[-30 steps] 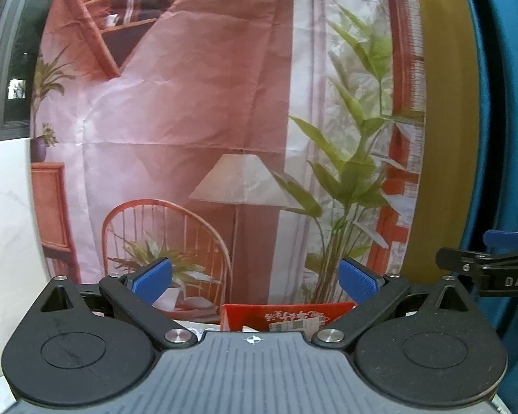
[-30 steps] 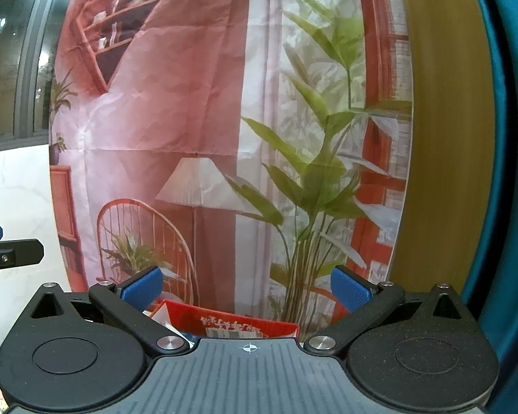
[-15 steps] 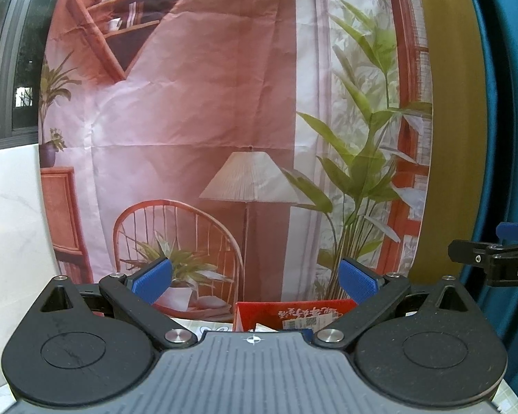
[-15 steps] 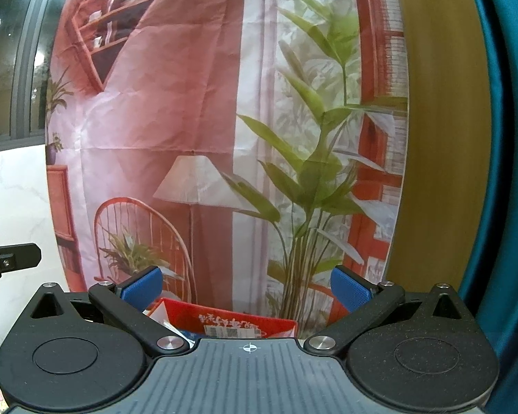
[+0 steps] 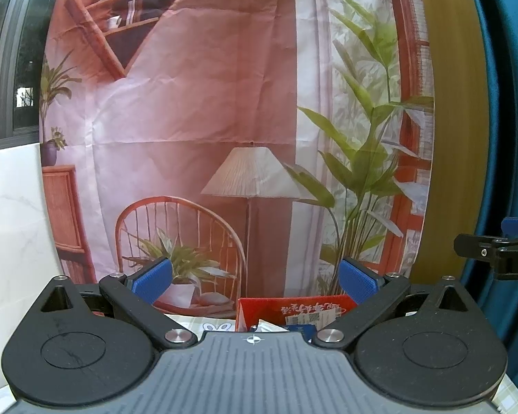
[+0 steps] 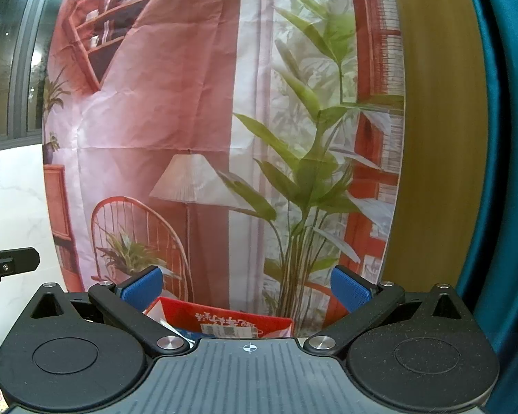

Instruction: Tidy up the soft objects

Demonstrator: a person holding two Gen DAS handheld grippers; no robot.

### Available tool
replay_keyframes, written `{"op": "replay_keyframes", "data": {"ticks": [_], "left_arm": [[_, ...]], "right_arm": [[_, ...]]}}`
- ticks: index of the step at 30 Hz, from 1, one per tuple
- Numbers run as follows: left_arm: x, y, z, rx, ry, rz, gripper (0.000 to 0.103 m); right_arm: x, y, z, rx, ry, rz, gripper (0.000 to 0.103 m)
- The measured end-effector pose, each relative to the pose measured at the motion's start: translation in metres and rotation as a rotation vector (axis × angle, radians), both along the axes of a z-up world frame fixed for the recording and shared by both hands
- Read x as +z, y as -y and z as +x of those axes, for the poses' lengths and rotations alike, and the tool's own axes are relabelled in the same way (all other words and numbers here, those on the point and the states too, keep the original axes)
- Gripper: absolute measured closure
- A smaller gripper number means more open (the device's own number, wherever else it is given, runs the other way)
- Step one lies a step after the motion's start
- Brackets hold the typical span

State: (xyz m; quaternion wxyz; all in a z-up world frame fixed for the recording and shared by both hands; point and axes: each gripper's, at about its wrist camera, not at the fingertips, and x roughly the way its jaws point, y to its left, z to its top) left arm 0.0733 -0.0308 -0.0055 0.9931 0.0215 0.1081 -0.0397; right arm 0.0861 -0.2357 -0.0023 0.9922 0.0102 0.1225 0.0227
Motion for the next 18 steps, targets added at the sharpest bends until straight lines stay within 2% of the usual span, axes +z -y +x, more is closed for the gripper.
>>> {"op": "replay_keyframes", "data": {"ticks": [18], "left_arm": [[-0.0018, -0.0012, 0.0033, -0.003, -0.009, 0.010, 0.000]], "right_arm": [[-0.0013, 0.0030, -0.0020, -0.013, -0.003, 0.004, 0.000]]}}
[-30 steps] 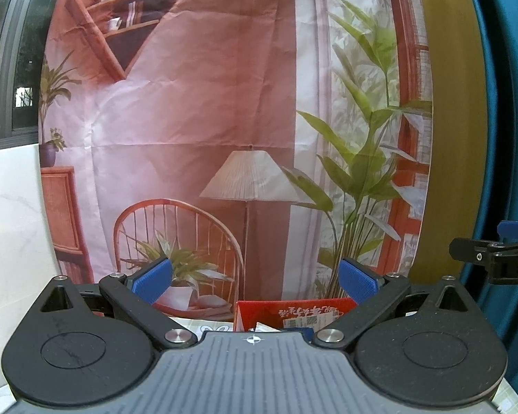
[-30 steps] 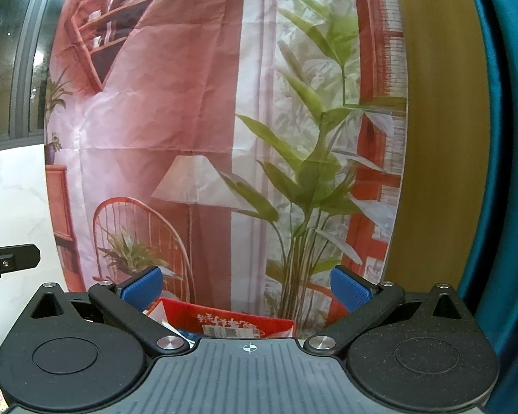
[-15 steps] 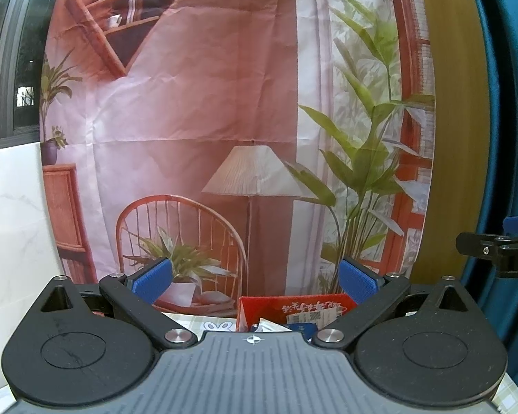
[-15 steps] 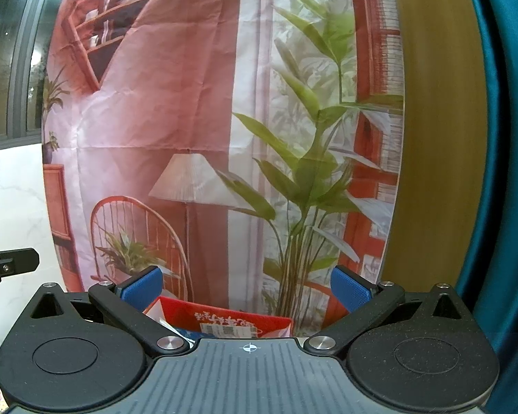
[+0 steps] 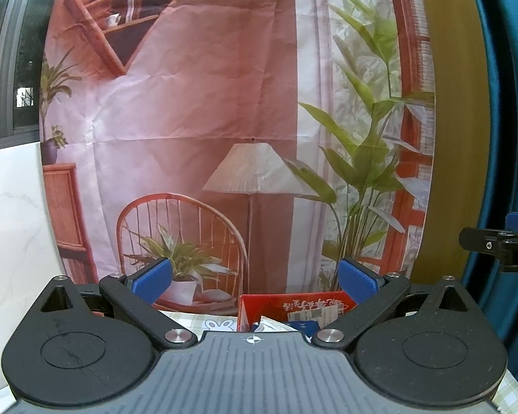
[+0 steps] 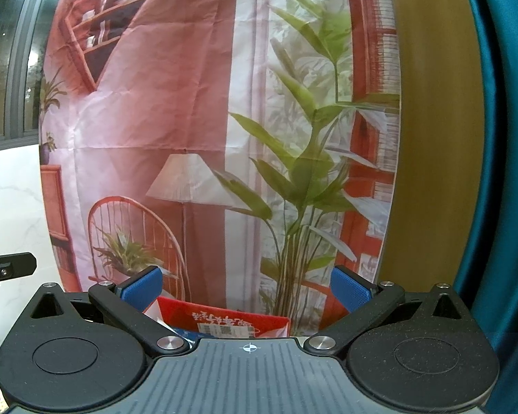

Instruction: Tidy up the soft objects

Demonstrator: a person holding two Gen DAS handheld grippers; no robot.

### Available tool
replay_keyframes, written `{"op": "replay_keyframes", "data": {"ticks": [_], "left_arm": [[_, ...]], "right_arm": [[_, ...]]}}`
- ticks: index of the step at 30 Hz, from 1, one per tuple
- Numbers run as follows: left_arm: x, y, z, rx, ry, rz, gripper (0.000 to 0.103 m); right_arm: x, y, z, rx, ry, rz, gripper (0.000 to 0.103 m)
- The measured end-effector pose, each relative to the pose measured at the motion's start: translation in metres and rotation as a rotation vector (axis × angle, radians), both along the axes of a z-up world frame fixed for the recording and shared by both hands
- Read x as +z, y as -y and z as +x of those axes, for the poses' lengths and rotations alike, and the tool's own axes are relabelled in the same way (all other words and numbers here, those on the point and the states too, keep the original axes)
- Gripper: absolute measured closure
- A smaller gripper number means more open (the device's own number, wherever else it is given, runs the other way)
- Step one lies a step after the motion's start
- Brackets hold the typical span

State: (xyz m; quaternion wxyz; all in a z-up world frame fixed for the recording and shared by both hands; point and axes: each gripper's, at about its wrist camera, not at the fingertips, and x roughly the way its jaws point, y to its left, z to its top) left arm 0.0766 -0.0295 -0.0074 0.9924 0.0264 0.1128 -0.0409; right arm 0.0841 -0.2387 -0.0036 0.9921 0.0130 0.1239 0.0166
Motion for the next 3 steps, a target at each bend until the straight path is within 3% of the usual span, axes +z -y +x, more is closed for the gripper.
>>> {"op": "replay_keyframes", "data": {"ticks": [3], "left_arm": [[-0.0003, -0.0002, -0.0001, 0.001, 0.000, 0.001, 0.000]], "right_arm": [[0.0001, 0.0006, -0.0004, 0.000, -0.001, -0.001, 0.000]]}}
